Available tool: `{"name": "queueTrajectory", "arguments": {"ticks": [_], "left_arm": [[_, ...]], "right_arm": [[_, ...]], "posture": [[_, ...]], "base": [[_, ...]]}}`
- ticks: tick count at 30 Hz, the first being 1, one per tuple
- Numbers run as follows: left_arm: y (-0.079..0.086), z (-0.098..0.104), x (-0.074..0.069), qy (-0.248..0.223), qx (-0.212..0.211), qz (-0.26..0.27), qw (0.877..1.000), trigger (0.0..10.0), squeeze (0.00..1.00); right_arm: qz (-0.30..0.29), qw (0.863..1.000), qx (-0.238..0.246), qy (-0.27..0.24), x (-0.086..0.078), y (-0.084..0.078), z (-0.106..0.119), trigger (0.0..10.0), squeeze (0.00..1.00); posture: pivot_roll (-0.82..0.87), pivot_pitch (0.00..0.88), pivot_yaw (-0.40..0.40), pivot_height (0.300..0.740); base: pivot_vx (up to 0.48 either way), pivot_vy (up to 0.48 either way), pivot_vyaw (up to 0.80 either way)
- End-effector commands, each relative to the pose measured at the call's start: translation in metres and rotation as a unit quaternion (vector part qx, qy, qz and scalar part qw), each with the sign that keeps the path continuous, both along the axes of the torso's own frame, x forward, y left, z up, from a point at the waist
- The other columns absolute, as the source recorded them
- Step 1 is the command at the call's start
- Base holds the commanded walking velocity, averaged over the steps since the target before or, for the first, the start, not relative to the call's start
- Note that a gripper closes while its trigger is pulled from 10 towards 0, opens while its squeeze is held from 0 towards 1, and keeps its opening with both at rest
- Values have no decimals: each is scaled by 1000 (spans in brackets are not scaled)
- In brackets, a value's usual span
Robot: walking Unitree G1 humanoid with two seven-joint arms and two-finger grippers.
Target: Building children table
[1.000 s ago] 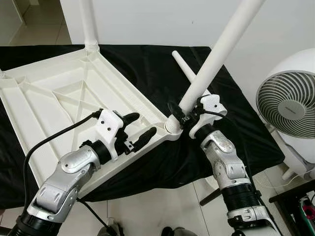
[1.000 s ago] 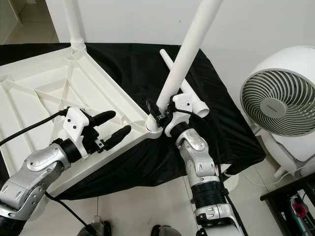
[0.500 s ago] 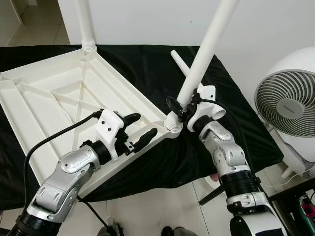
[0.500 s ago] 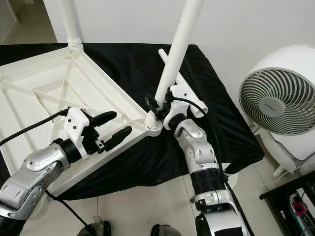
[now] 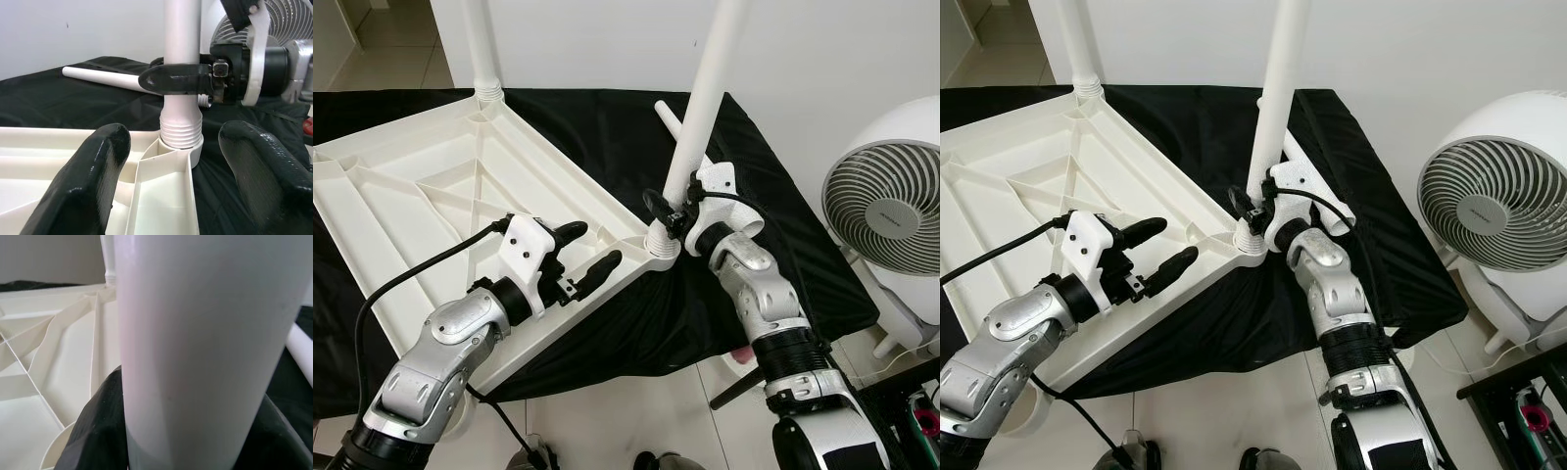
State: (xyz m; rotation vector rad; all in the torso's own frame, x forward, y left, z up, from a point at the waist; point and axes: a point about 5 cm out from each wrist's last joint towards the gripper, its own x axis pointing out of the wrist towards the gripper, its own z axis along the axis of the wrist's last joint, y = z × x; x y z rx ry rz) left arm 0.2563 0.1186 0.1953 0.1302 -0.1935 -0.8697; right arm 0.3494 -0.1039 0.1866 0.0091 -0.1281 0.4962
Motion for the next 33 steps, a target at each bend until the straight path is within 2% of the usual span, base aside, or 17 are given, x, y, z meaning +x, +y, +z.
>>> {"name": "queueTrajectory", "arguments": {"ticks": [1, 5, 13, 16, 17, 18, 19, 23, 25, 33], "left_arm": [[0, 0, -3, 1, 7, -12, 1000, 10000, 0], [1, 0, -3, 2, 6, -11, 1000, 10000, 0], [1, 0, -3, 1, 7, -14, 1000, 10000, 0], [0, 0, -3, 1, 7, -15, 1000, 10000, 0], [0, 1, -2, 0, 8, -16, 1000, 10000, 0], [0, 1, -2, -1, 8, -16, 1000, 10000, 0], [0, 1, -2, -1, 8, -16, 1000, 10000, 0], [0, 1, -3, -1, 8, -15, 1000, 10000, 0], [1, 1, -3, -2, 8, -15, 1000, 10000, 0], [2, 2, -4, -3, 8, -9, 1000, 10000, 0]], "right_arm": [[-20, 998, -19, 57, -9, -5, -36, 10000, 0], [-33, 998, -8, 59, -13, -8, -41, 10000, 0], [-50, 998, 0, 40, -12, -15, -38, 10000, 0], [-49, 998, -19, 23, -10, -15, -35, 10000, 0], [-39, 997, -66, -10, -5, -15, -26, 10000, 0], [-31, 995, -90, -28, -3, -13, -21, 10000, 0], [-31, 995, -90, -28, -3, -13, -21, 10000, 0], [-3, 987, -145, -62, -3, -9, -16, 10000, 0], [6, 988, -144, -59, -4, -9, -17, 10000, 0], [-19, 999, -42, 2, 0, -18, -24, 10000, 0]], "posture": [[141, 157, -67, 740], [137, 157, -64, 740], [136, 153, -61, 740], [135, 149, -58, 740], [135, 149, -58, 740], [135, 149, -58, 740], [135, 149, -58, 740], [141, 146, -63, 740], [143, 146, -64, 740], [144, 158, -62, 740]], "base": [[0, 0, 0], [0, 0, 0], [0, 0, 0], [0, 0, 0], [0, 0, 0], [0, 0, 0], [0, 0, 0], [0, 0, 0], [0, 0, 0], [0, 0, 0]]}}
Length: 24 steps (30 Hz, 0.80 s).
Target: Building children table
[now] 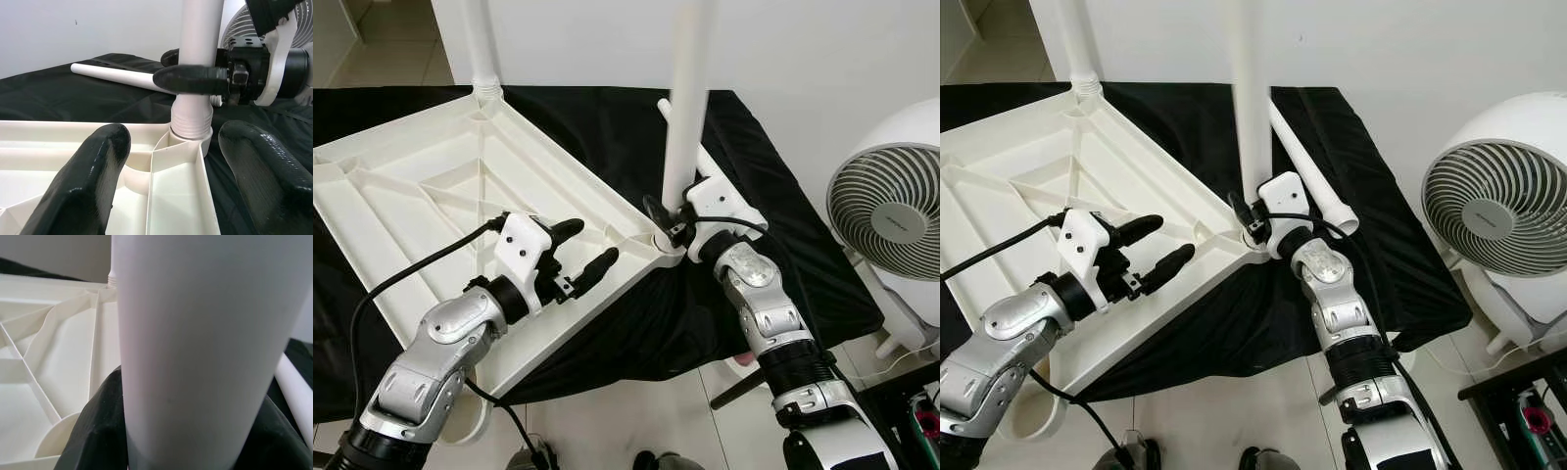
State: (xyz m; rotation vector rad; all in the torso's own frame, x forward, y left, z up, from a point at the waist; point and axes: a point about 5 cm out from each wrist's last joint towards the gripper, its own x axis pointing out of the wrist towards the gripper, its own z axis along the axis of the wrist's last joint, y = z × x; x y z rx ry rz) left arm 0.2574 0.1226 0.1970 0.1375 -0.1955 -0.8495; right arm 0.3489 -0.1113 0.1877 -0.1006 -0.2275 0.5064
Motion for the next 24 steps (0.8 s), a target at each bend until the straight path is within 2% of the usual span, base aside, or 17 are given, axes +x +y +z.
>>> {"name": "queueTrajectory", "arguments": {"ticks": [1, 3, 7, 8, 13, 15, 17, 21, 24], "left_arm": [[-2, 0, -5, -1, 7, -19, 1000, 10000, 0], [-1, 1, -4, -1, 8, -19, 1000, 10000, 0], [-1, 1, -4, -1, 8, -18, 1000, 10000, 0], [-1, 1, -4, -2, 9, -19, 1000, 10000, 0], [0, 2, -4, -2, 10, -20, 1000, 10000, 0], [0, 2, -5, -2, 9, -19, 1000, 10000, 0], [0, 3, -5, -2, 8, -18, 1000, 10000, 0], [0, 3, -5, -2, 7, -18, 1000, 10000, 0], [0, 3, -5, -3, 8, -18, 1000, 10000, 0]], "right_arm": [[-31, 997, 23, 72, 2, -13, -25, 10000, 0], [-47, 993, 58, 90, 5, -17, -27, 10000, 0], [-57, 991, 73, 97, 6, -21, -29, 10000, 0], [-69, 987, 95, 108, 7, -23, -30, 10000, 0], [-90, 987, 95, 88, 2, -27, -32, 10000, 0], [-92, 991, 87, 50, -8, -24, -32, 10000, 0], [-82, 992, 88, 43, -14, -21, -34, 10000, 0], [-80, 992, 83, 54, -14, -20, -37, 10000, 0], [-85, 991, 71, 72, -5, -23, -33, 10000, 0]], "posture": [[144, 158, -62, 740], [143, 160, -58, 740], [143, 160, -58, 740], [141, 161, -54, 740], [145, 164, -56, 740], [147, 165, -56, 740], [147, 165, -55, 740], [146, 166, -56, 740], [139, 166, -55, 740]], "base": [[0, 0, 0], [0, 0, 0], [0, 0, 0], [0, 0, 0], [0, 0, 0], [0, 0, 0], [0, 0, 0], [0, 0, 0], [0, 0, 0]]}}
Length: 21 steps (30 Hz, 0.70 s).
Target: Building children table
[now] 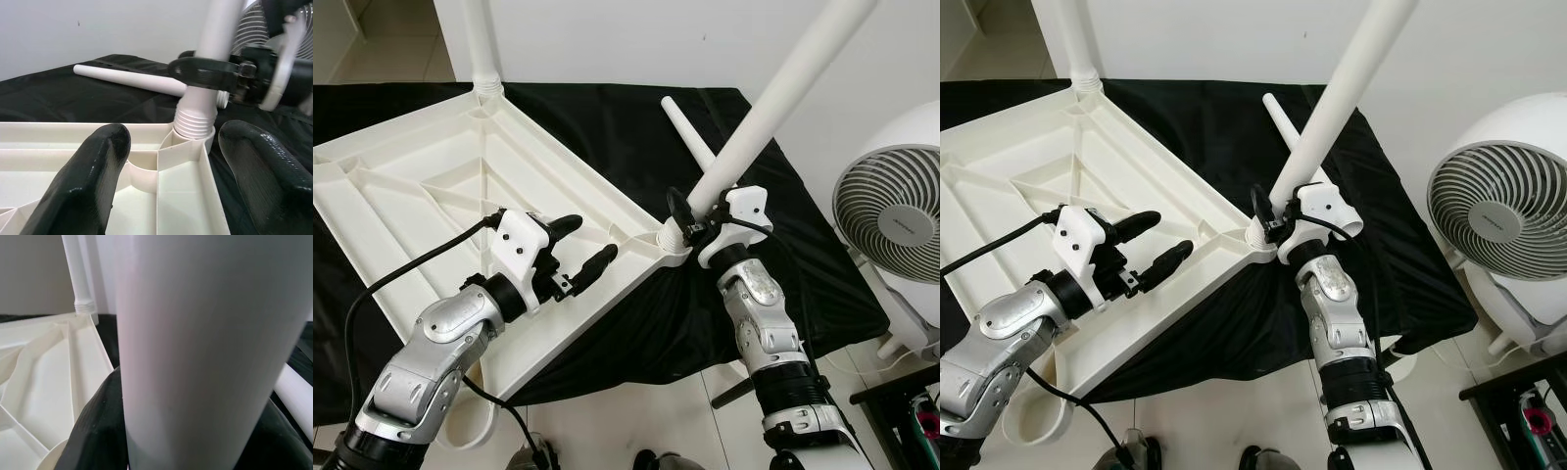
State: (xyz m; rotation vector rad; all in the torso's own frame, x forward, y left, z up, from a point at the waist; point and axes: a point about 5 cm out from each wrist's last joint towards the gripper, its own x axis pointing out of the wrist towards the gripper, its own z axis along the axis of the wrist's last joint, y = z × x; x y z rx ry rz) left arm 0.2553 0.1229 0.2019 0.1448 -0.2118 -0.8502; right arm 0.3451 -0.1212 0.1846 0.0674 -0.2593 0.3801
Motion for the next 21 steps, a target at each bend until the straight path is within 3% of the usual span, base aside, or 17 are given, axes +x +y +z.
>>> {"name": "queueTrajectory", "arguments": {"ticks": [1, 6, 12, 17, 21], "left_arm": [[-1, -2, -2, 6, 7, -18, 1000, 10000, 0], [-2, -2, -2, 4, 6, -18, 1000, 10000, 0], [-2, -2, -3, 5, 4, -16, 1000, 10000, 0], [-2, -2, -3, 4, 4, -12, 1000, 10000, 0], [-2, -2, -4, 5, 1, -13, 1000, 10000, 0]], "right_arm": [[-24, 996, -25, 85, 4, -15, -28, 10000, 0], [-10, 991, -51, 121, 19, -19, -22, 10000, 0], [14, 987, -90, 133, 21, -16, -25, 10000, 0], [28, 985, -66, 158, 20, -14, -30, 10000, 0], [-4, 987, -28, 159, 23, -22, -31, 10000, 0]], "posture": [[138, 165, -57, 740], [138, 165, -62, 740], [140, 166, -69, 740], [142, 169, -72, 740], [143, 165, -74, 740]], "base": [[0, 0, 0], [0, 0, 0], [0, 0, 0], [0, 0, 0], [0, 0, 0]]}}
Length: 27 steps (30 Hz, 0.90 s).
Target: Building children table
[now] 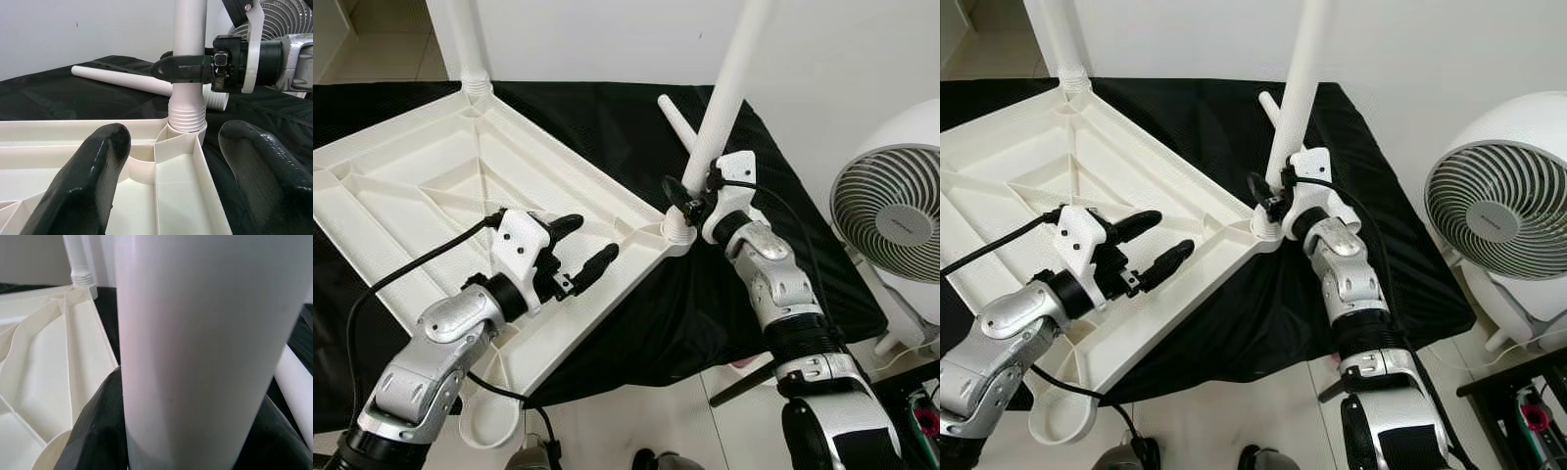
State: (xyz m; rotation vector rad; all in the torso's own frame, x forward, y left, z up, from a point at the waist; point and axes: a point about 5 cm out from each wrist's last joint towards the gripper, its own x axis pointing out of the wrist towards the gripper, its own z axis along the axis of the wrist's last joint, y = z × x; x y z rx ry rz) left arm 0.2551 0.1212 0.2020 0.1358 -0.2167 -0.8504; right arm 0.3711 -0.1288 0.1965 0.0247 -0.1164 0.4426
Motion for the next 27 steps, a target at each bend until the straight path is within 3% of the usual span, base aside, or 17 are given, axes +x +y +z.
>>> {"name": "queueTrajectory", "arguments": {"ticks": [1, 6, 10, 12, 14, 16, 18, 27], "left_arm": [[0, -2, -4, 6, 6, -12, 1000, 10000, 0], [0, -2, -4, 4, 6, -11, 1000, 10000, 0], [-1, -2, -4, 4, 6, -11, 1000, 10000, 0], [-1, -3, -4, 5, 5, -13, 1000, 10000, 0], [-1, -3, -4, 5, 5, -13, 1000, 10000, 0], [-2, -3, -3, 4, 5, -15, 1000, 10000, 0], [-2, -2, -3, 3, 6, -15, 1000, 10000, 0], [-2, -3, -3, 2, 5, -11, 1000, 10000, 0]], "right_arm": [[-38, 995, 4, 94, -3, -14, -42, 10000, 0], [-61, 992, 60, 97, -6, -19, -46, 10000, 0], [-65, 992, 59, 96, -8, -19, -47, 10000, 0], [-56, 995, 15, 77, -10, -14, -45, 10000, 0], [-56, 995, 15, 77, -10, -14, -45, 10000, 0], [-30, 997, -59, 46, -10, -4, -40, 10000, 0], [-16, 996, -81, 39, -10, -1, -40, 10000, 0], [-5, 995, -80, 51, -14, 2, -47, 10000, 0]], "posture": [[143, 165, -74, 740], [144, 159, -76, 740], [142, 157, -76, 740], [139, 154, -75, 740], [139, 154, -75, 740], [137, 150, -77, 740], [139, 147, -80, 740], [142, 135, -89, 740]], "base": [[0, 0, 0], [0, 0, 0], [0, 0, 0], [0, 0, 0], [0, 0, 0], [0, 0, 0], [0, 0, 0], [0, 0, 0]]}}
